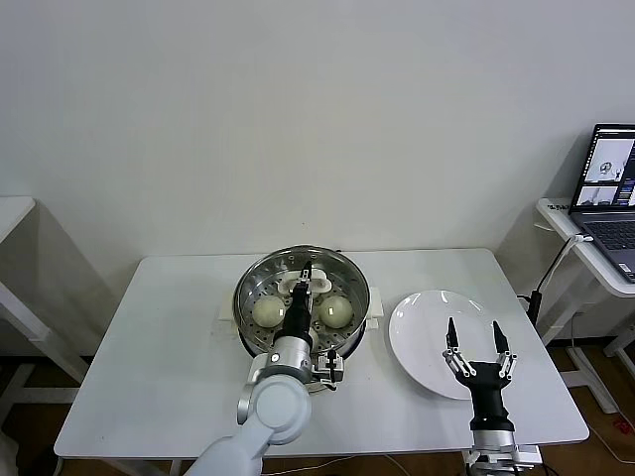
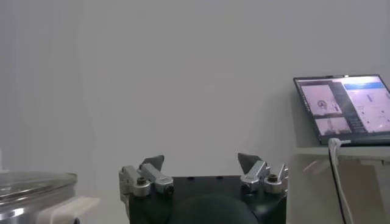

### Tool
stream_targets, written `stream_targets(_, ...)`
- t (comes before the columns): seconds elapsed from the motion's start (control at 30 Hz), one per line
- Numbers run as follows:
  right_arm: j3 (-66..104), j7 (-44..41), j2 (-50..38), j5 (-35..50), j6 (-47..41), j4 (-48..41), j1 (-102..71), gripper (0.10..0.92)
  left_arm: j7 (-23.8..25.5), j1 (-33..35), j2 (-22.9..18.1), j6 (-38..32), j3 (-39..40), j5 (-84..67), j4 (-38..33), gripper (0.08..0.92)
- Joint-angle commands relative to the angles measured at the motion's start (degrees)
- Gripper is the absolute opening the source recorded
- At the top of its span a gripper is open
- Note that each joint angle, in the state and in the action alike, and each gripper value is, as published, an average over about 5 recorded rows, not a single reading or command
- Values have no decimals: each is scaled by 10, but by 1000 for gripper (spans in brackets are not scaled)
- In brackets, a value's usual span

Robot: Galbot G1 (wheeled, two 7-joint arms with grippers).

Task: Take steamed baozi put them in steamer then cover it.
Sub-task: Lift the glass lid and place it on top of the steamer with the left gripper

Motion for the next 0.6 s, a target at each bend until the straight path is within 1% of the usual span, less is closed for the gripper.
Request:
stream_targets(0.03, -1, 0, 0, 0, 0, -1, 0, 823, -1, 3, 0, -2, -2, 1, 1, 190)
stream_targets(0.6, -3, -2, 1, -5, 2, -2, 2, 823, -4, 9, -1, -8, -8, -3, 5, 190)
